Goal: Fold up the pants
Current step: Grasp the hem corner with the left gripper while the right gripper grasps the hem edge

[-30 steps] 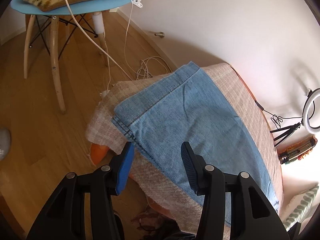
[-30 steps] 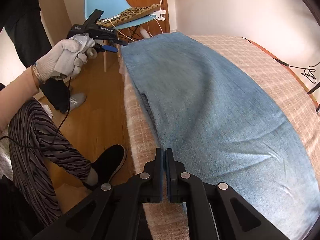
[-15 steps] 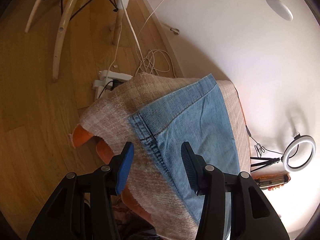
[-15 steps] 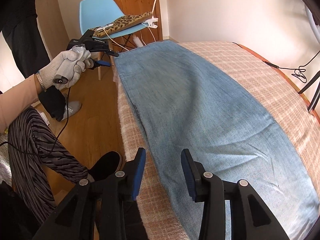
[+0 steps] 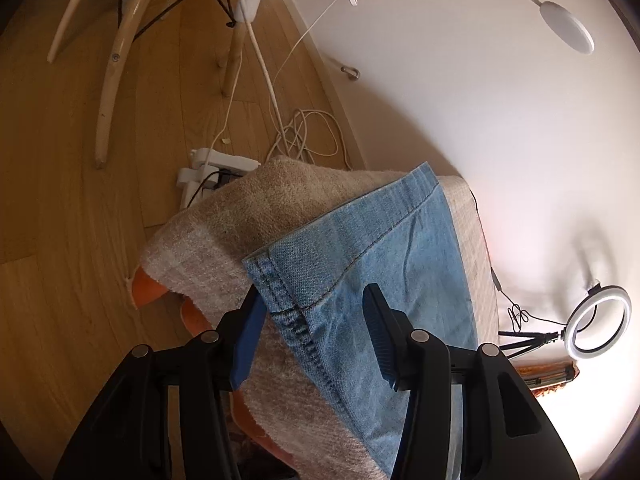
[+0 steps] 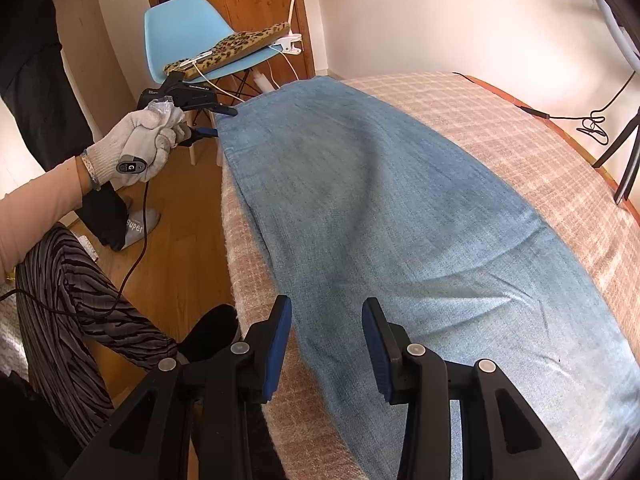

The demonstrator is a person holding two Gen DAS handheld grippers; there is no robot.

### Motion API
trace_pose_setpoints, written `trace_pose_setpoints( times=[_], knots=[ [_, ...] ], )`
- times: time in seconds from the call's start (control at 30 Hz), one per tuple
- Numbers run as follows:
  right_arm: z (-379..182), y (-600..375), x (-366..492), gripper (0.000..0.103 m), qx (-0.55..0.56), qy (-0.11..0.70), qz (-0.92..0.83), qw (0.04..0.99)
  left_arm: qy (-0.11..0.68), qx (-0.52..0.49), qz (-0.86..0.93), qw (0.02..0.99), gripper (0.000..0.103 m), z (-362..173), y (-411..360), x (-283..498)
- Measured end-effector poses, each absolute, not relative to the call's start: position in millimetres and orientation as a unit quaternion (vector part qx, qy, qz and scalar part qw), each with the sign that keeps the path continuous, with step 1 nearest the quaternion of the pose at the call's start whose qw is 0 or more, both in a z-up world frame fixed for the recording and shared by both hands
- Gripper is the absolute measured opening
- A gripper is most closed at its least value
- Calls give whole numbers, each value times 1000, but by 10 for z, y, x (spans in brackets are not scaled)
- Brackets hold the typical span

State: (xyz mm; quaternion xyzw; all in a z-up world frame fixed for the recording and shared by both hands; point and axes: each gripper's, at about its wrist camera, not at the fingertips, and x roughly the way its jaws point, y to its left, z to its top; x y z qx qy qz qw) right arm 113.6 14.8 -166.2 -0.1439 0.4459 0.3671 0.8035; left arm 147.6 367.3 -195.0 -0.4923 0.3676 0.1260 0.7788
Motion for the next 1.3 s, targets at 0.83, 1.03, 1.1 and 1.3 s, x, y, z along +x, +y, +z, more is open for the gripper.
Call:
trace_pose_setpoints(
  times=[0.83, 1.03, 1.1, 1.3],
  knots=[
    [-1046, 241, 1979, 72, -15, 458, 356, 815, 332, -174, 77, 924, 14, -1044, 2520, 1745],
    [-871, 997, 2885, 77, 52, 482, 407, 774, 326, -171, 42, 929, 14, -973, 2368, 1720],
    [-944, 1366, 3152, 82, 74, 504, 428, 747, 326, -167, 31, 930, 14, -965, 2287, 1716],
    [-1200, 2528, 3647, 82, 38, 547, 448, 706, 328, -126, 3, 936, 14, -945, 2036, 1731]
  ],
)
